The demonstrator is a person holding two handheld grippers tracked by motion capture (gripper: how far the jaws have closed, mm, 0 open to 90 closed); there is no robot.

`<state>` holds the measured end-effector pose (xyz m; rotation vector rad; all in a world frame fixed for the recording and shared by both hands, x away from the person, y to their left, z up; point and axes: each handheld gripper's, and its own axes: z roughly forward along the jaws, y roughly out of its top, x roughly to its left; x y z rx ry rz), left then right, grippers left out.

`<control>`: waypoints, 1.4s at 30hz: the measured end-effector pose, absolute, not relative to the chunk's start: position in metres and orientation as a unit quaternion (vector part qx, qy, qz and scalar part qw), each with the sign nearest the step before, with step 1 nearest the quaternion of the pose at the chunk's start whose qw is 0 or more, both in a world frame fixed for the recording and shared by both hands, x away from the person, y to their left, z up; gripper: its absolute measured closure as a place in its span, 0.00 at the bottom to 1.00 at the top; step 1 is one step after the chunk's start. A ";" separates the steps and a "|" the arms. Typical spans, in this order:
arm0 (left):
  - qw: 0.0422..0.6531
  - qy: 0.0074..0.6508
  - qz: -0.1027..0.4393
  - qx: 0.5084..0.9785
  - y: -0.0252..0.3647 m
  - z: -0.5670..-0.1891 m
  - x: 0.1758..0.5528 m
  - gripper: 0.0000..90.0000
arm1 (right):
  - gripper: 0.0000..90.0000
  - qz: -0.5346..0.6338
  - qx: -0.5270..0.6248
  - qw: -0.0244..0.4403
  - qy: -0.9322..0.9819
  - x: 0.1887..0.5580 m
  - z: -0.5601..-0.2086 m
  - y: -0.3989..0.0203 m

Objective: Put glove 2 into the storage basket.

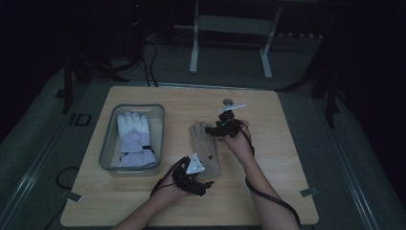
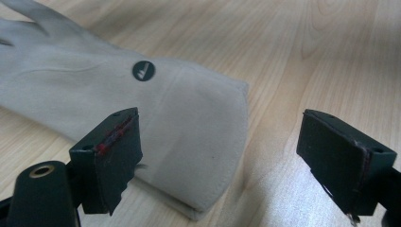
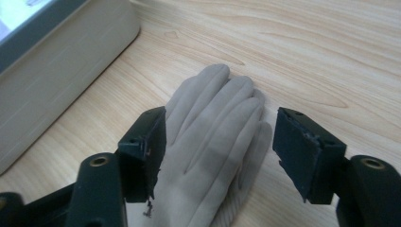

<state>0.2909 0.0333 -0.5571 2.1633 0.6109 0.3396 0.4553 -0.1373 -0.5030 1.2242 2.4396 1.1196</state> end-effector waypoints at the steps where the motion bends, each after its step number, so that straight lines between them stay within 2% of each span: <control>1: 0.417 0.243 0.137 0.865 0.033 -0.559 0.292 0.16 | 0.35 0.378 0.415 0.093 0.822 0.458 -0.505 -0.136; 6: 0.397 0.237 0.129 0.877 0.029 -0.564 0.298 0.18 | 0.34 0.362 0.429 0.088 0.823 0.469 -0.515 -0.131; 7: 0.397 0.234 0.130 0.878 0.028 -0.565 0.298 0.22 | 0.33 0.352 0.433 0.083 0.826 0.472 -0.519 -0.128; 12: 0.384 0.234 0.122 0.885 0.025 -0.567 0.302 0.27 | 0.32 0.343 0.437 0.073 0.829 0.477 -0.530 -0.123; 14: 0.384 0.235 0.125 0.884 0.025 -0.568 0.302 0.34 | 0.32 0.336 0.438 0.068 0.831 0.478 -0.538 -0.122; 20: 0.383 0.241 0.124 0.883 0.026 -0.568 0.304 0.44 | 0.33 0.319 0.445 0.053 0.835 0.479 -0.546 -0.119; 21: 0.380 0.242 0.124 0.884 0.026 -0.568 0.304 0.44 | 0.35 0.318 0.445 0.054 0.835 0.479 -0.547 -0.118; 24: 0.374 0.242 0.128 0.886 0.025 -0.568 0.304 0.45 | 0.55 0.313 0.439 0.044 0.841 0.477 -0.545 -0.117; 28: 0.369 0.248 0.140 0.885 0.023 -0.568 0.303 0.50 | 0.67 0.316 0.446 0.030 0.837 0.476 -0.545 -0.118; 31: 0.361 0.251 0.155 0.885 0.023 -0.568 0.303 0.62 | 0.73 0.323 0.449 0.033 0.833 0.475 -0.544 -0.119; 33: 0.360 0.262 0.158 0.881 0.025 -0.565 0.305 0.79 | 0.76 0.324 0.449 0.035 0.832 0.474 -0.543 -0.120; 34: 0.363 0.263 0.151 0.881 0.026 -0.565 0.306 0.83 | 0.77 0.325 0.450 0.036 0.831 0.473 -0.543 -0.120; 42: 0.357 0.254 0.175 0.882 0.021 -0.557 0.299 0.91 | 0.80 0.346 0.454 0.039 0.820 0.469 -0.532 -0.124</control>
